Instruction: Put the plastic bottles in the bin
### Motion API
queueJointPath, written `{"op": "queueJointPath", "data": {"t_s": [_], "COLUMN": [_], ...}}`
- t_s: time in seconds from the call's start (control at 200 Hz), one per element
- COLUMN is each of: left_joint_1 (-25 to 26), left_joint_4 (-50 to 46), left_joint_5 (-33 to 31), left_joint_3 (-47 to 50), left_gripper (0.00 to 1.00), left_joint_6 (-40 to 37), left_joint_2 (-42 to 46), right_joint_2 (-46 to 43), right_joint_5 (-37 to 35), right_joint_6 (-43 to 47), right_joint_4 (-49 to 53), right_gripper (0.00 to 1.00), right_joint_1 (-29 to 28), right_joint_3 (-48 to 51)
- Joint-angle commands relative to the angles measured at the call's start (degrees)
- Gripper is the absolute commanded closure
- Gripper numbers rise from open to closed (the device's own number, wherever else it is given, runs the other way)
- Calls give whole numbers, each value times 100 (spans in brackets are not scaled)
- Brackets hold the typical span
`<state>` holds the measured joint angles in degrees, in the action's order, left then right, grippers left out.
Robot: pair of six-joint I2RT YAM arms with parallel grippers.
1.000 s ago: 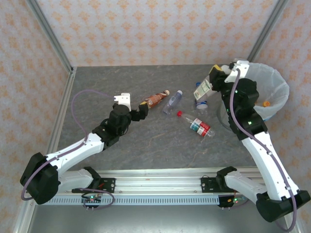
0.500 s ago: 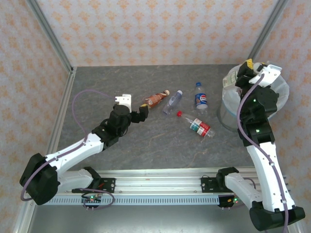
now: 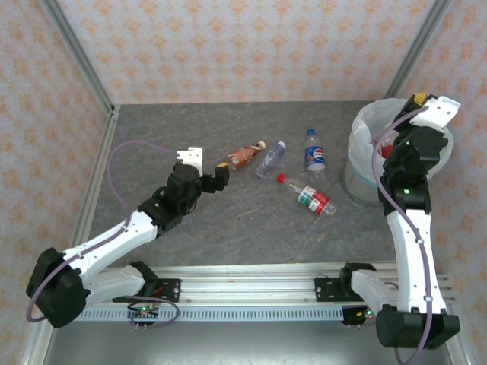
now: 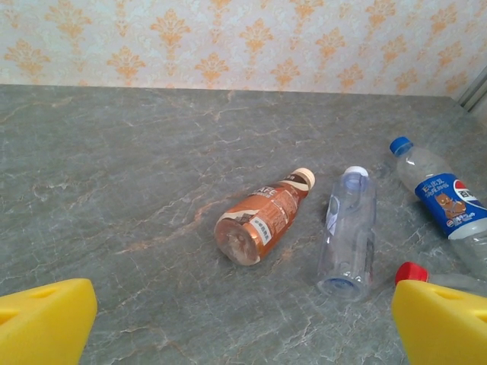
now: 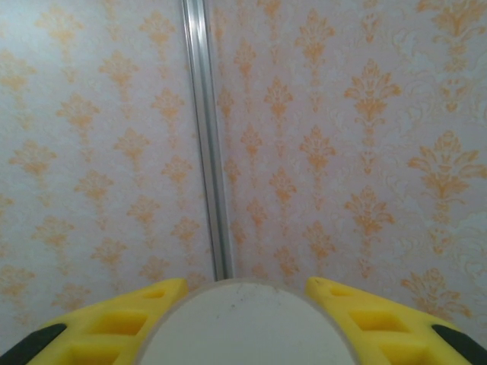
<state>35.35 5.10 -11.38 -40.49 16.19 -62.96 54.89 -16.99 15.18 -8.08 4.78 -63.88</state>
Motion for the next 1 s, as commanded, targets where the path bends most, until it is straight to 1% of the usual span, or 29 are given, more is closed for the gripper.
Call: {"op": "queueJointPath", "data": {"t_s": [0.0, 0.11, 0.235, 0.36, 0.4, 0.46, 0.505, 0.55, 0.575, 0.711, 0.761, 0.856, 0.901, 0.996], "left_joint_1": [-4, -3, -2, -5, -2, -3, -4, -2, -2, -3, -3, -11, -11, -11], "left_joint_4": [-213, -172, -315, -370, -379, -390, -404, -426, -433, -502, -487, -430, -426, -446], "left_joint_5": [-275, -317, -366, -372, -394, -462, -556, -630, -668, -876, -862, -814, -803, -777], "left_joint_3": [-237, -227, -272, -277, -270, -273, -270, -275, -271, -305, -303, -323, -337, -411], "left_gripper": [0, 0, 0, 0, 0, 0, 0, 0, 0, 0, 0, 0, 0, 0], "left_joint_6": [77, 163, 156, 144, 151, 182, 221, 252, 265, 435, 465, 529, 543, 557], "left_joint_2": [-23, -34, -42, -53, -62, -69, -77, -77, -84, -100, -112, -185, -220, -282], "right_joint_2": [164, 389, 586, 827, 931, 1074, 1155, 1183, 1180, 909, 750, 418, 260, -7], "right_joint_5": [-104, 34, 186, 454, 577, 720, 728, 651, 617, 464, 336, 101, 23, 80], "right_joint_6": [240, 100, -361, -762, -823, -933, -1004, -1102, -1130, -1070, -1042, -1024, -1040, -1091], "right_joint_4": [-451, -821, -1205, -1549, -1573, -1579, -1579, -1536, -1498, -914, -704, -448, -300, 64], "right_gripper": [93, 92, 92, 89, 85, 76, 62, 45, 38, 14, 9, 5, 2, 0], "right_joint_1": [202, 545, 910, 1052, 1053, 1056, 1052, 1052, 1053, 1054, 1056, 1054, 1056, 1052], "right_joint_3": [225, 485, 765, 953, 972, 990, 1029, 1081, 1110, 1218, 1295, 1436, 1448, 1356]}}
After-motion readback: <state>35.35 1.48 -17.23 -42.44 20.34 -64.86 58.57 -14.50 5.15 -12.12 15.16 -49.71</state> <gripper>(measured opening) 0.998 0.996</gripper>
